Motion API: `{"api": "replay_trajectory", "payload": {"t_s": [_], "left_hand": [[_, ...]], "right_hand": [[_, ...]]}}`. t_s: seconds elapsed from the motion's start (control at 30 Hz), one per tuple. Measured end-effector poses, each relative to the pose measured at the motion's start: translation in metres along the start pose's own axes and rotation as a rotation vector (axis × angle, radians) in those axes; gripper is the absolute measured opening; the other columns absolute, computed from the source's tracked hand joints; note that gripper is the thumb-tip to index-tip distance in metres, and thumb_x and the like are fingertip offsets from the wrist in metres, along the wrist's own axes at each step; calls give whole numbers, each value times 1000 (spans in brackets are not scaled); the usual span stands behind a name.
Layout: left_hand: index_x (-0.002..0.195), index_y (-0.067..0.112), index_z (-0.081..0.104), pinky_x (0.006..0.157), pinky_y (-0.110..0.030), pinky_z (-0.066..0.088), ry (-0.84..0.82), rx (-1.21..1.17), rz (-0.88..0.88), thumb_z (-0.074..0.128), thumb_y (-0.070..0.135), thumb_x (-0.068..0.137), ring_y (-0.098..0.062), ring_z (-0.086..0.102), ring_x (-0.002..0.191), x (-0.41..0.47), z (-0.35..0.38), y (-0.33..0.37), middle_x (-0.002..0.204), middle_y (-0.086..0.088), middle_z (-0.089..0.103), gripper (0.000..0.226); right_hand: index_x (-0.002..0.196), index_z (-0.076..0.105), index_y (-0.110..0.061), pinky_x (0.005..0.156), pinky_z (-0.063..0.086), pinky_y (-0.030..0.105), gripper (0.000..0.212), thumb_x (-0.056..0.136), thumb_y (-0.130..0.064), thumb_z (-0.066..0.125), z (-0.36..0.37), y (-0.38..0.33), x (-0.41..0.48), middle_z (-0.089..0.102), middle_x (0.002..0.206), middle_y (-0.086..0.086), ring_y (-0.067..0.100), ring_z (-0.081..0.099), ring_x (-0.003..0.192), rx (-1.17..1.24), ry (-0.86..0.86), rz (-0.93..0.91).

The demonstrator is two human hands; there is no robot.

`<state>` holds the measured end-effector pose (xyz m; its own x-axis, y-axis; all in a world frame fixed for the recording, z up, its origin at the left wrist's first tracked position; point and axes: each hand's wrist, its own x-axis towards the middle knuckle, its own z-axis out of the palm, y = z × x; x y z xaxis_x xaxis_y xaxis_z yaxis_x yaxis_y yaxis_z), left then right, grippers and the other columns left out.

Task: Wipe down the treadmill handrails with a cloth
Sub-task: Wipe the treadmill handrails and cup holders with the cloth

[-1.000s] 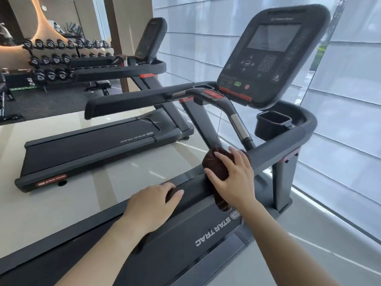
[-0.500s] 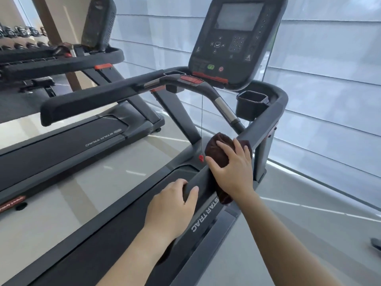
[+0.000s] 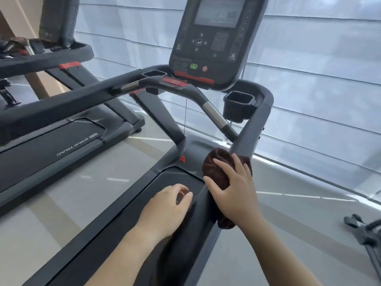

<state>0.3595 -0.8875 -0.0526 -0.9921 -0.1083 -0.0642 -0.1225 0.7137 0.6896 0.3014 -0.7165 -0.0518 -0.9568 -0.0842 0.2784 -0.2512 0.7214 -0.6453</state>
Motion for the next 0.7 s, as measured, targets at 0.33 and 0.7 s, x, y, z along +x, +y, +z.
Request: {"api": "replay_trajectory", "payload": {"t_s": [0.33,0.7], "left_hand": [[107,35,57,80,-32,49,-271,54,259,42,48,88,-6,56,91,70,-71,2,104,16,60,27],[108,32,57,87,-29,46,-534,177,510,46,39,91,-5,53,95,101,-138,26,106,12,58,22]], "right_hand": [[141,31,-44,112,23,44,62,84,-55,54,3,-51,21,12,158,6,35,20,139,-357,-72,387],[138,37,-44,102,39,44,57,84,-52,53,18,-89,-8,22,156,7,33,28,135,-381,-5,556]]}}
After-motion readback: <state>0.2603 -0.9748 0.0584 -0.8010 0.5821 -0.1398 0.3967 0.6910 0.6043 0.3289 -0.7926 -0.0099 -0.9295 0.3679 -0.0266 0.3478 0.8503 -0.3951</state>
